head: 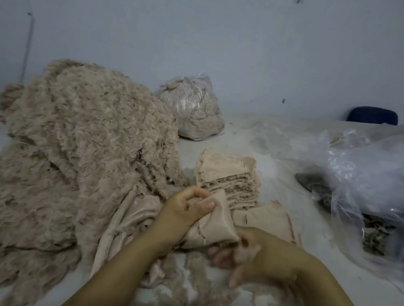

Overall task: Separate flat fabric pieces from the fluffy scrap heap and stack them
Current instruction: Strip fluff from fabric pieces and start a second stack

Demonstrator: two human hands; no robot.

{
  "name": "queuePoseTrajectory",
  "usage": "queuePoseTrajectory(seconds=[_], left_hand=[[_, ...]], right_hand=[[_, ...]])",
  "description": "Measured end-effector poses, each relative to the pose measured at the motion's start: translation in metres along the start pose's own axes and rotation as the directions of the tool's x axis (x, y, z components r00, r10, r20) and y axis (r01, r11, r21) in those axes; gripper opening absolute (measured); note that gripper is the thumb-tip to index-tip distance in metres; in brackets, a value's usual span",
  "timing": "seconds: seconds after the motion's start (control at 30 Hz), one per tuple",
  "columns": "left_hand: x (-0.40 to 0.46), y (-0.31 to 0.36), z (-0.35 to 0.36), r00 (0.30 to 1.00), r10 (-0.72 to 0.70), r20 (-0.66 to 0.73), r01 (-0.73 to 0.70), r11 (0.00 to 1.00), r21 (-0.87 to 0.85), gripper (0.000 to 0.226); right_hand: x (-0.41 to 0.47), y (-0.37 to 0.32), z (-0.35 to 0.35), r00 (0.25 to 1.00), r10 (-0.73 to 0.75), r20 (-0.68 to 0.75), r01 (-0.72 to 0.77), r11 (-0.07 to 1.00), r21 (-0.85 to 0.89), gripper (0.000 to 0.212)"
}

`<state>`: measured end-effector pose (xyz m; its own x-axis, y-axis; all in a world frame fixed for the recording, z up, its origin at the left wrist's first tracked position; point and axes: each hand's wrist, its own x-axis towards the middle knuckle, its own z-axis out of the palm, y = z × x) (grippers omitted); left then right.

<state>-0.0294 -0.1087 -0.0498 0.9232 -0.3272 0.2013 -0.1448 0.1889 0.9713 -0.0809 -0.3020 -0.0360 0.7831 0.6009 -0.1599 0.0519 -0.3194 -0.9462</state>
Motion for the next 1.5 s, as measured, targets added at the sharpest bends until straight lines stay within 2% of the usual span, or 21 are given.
queuePoseTrajectory(seconds=[0.03,0.07,0.1,0.13,0.23,0.3,0.37,0.4,0.47,0.53,0.6,0.7,0.8,0.97,1.07,1.13,1.23,1.3,1.37,1.43,1.5], left_hand=[[0.0,-0.001,-0.001,0.998,0.011,-0.056,-0.012,1.0,-0.028,0.018],[0.001,-0.001,-0.003,0.994,0.014,-0.109,-0.02,0.998,-0.054,0.017],[0.003,-0.002,-0.006,0.989,0.015,-0.147,-0.026,0.997,-0.07,0.017],[0.003,-0.003,-0.007,0.986,0.011,-0.168,-0.024,0.997,-0.074,0.018],[0.003,-0.004,-0.008,0.988,0.004,-0.156,-0.015,0.997,-0.072,0.02],[0.003,-0.005,-0.006,0.99,-0.002,-0.141,-0.008,0.997,-0.076,0.021],[0.002,-0.005,-0.004,0.992,-0.006,-0.126,-0.003,0.998,-0.07,0.021],[0.002,-0.005,-0.003,0.994,-0.008,-0.113,0.002,0.998,-0.055,0.022],[0.001,-0.006,0.001,0.997,0.0,-0.083,-0.001,1.0,-0.009,0.022],[0.0,-0.01,0.005,0.996,0.026,-0.083,-0.023,0.999,0.032,0.016],[0.001,-0.015,0.006,0.981,0.117,-0.152,-0.085,0.976,0.202,0.006],[0.001,-0.023,0.005,0.952,0.232,-0.201,-0.104,0.859,0.501,0.019],[0.002,-0.026,0.003,0.949,0.22,-0.226,-0.078,0.859,0.506,0.027],[0.001,-0.025,0.004,0.965,0.189,-0.184,-0.088,0.888,0.451,0.031],[-0.003,-0.022,-0.004,0.976,0.137,-0.169,-0.066,0.928,0.366,0.032],[-0.004,-0.021,-0.009,0.977,0.125,-0.172,-0.054,0.928,0.367,0.03],[-0.006,-0.017,-0.001,0.991,0.049,-0.126,0.005,0.92,0.391,0.04],[-0.005,-0.016,0.009,0.999,-0.037,-0.006,0.037,0.947,0.32,0.049],[0.0,-0.011,0.019,0.988,-0.143,0.067,0.127,0.972,0.197,0.045],[0.009,-0.009,0.028,0.977,-0.213,-0.026,0.215,0.974,0.076,0.027],[0.018,-0.007,0.037,0.958,-0.2,-0.207,0.21,0.977,0.027,0.009]], right_hand=[[0.001,-0.001,0.0,0.998,0.023,-0.065,-0.043,0.947,-0.319,0.057],[0.002,-0.004,0.001,0.987,0.025,-0.16,-0.112,0.817,-0.565,0.056],[0.004,-0.006,0.002,0.971,0.007,-0.238,-0.174,0.703,-0.69,0.056],[0.005,-0.007,0.002,0.96,-0.021,-0.28,-0.194,0.67,-0.716,0.052],[0.001,-0.008,-0.004,0.973,0.038,-0.227,-0.18,0.741,-0.648,0.037],[-0.001,-0.011,-0.009,0.965,0.094,-0.245,-0.213,0.825,-0.523,0.044],[0.005,-0.008,-0.013,0.908,0.046,-0.417,-0.097,0.99,-0.101,0.035],[0.01,-0.007,-0.01,0.877,0.086,-0.473,-0.014,0.988,0.154,0.026],[0.021,-0.006,-0.002,0.882,0.238,-0.406,0.018,0.844,0.536,0.051],[0.03,-0.006,0.012,0.89,0.3,-0.343,-0.006,0.761,0.648,0.063],[0.04,-0.004,0.026,0.857,0.262,-0.443,0.142,0.708,0.692,0.053],[0.048,0.001,0.033,0.694,0.239,-0.679,0.394,0.664,0.636,0.03],[0.046,0.0,0.027,0.617,0.213,-0.758,0.499,0.639,0.585,0.019],[0.04,0.0,0.019,0.611,0.174,-0.772,0.501,0.67,0.548,0.016],[0.028,0.002,-0.002,0.531,0.183,-0.827,0.528,0.692,0.492,0.013],[0.018,0.004,-0.017,0.561,0.174,-0.809,0.51,0.697,0.504,0.013],[0.016,0.004,-0.015,0.712,0.124,-0.691,0.455,0.668,0.589,0.025],[0.019,0.002,-0.011,0.783,0.092,-0.616,0.4,0.684,0.61,0.037],[0.02,-0.002,-0.009,0.826,0.069,-0.56,0.352,0.714,0.606,0.032],[0.023,-0.005,-0.01,0.803,0.064,-0.593,0.339,0.769,0.543,0.021],[0.025,-0.003,-0.011,0.679,0.022,-0.734,0.295,0.907,0.301,0.021]])
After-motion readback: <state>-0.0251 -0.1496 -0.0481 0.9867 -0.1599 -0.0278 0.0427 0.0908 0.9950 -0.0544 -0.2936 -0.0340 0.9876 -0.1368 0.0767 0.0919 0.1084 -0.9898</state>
